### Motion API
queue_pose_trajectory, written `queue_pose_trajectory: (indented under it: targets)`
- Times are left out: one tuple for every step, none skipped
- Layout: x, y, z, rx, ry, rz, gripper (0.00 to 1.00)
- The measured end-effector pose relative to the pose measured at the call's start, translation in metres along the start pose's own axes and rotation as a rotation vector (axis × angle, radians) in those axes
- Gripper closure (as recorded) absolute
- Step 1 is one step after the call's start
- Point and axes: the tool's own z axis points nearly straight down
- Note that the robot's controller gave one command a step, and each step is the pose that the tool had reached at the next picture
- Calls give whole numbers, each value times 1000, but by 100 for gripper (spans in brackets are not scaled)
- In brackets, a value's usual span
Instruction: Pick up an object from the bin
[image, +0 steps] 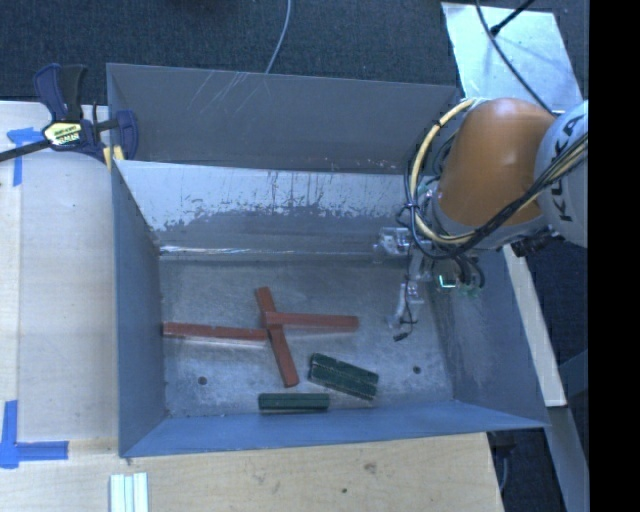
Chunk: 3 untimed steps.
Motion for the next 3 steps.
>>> queue_pose_trajectory:
  targets:
    - [-2,0,-5,1,-9,-1,0]
    - [28,32,55,0,-11,83,0]
    - [37,46,67,0,-2,160,0]
